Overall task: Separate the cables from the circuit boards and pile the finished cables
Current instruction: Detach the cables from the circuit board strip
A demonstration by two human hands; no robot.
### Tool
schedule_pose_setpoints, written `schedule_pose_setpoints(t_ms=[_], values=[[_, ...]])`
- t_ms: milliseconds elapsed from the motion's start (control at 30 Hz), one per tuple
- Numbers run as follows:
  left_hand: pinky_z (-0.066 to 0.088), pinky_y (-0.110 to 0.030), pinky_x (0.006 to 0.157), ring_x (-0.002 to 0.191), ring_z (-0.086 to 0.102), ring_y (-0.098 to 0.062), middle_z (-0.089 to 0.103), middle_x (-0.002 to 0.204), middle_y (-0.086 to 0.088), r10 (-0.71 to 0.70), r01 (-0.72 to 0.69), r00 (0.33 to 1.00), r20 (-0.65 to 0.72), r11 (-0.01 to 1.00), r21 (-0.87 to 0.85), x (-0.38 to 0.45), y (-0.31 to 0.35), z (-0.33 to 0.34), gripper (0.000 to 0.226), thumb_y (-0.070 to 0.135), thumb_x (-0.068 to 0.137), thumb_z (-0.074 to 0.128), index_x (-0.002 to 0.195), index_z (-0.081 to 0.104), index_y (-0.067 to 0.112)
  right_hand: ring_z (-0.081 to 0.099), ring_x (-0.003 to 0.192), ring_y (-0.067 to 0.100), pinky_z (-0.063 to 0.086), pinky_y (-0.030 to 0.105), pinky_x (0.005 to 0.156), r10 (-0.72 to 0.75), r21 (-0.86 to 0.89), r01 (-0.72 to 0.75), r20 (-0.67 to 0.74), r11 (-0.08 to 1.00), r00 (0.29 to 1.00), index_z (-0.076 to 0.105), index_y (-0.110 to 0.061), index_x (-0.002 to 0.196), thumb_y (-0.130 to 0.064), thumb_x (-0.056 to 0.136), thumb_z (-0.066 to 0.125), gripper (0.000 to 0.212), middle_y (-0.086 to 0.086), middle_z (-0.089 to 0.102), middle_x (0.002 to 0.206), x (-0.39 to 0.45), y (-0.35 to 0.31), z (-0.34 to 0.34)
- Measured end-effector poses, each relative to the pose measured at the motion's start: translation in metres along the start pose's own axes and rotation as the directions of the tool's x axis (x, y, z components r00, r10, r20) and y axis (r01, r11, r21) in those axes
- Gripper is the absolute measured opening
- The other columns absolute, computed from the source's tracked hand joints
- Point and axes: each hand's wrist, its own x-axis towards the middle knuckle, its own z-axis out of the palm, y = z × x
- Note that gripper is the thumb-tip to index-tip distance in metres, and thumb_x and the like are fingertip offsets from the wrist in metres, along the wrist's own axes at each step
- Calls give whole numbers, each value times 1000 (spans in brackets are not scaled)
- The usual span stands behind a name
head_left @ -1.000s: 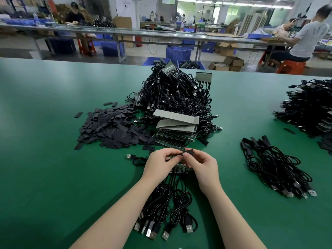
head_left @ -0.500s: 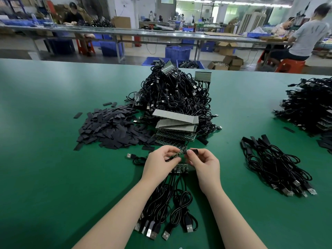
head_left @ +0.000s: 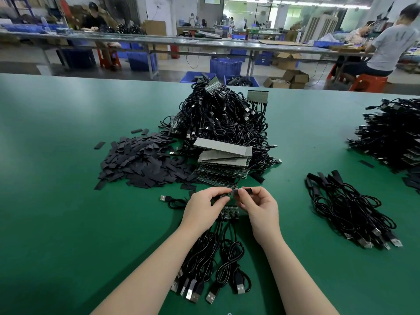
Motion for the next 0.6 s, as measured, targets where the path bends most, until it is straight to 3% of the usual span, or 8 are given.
schedule_pose_setpoints(t_ms=[600], values=[[53, -32, 91, 100, 60, 9, 67, 103, 30, -5, 6, 1000, 19, 999, -35, 1, -1, 0, 21, 31, 90, 64, 105, 68, 46, 73, 77, 12, 56, 19, 69, 1, -30, 1, 46, 1000, 999, 69, -12, 88, -9, 91, 71, 4, 2, 76, 79, 2, 2, -2]])
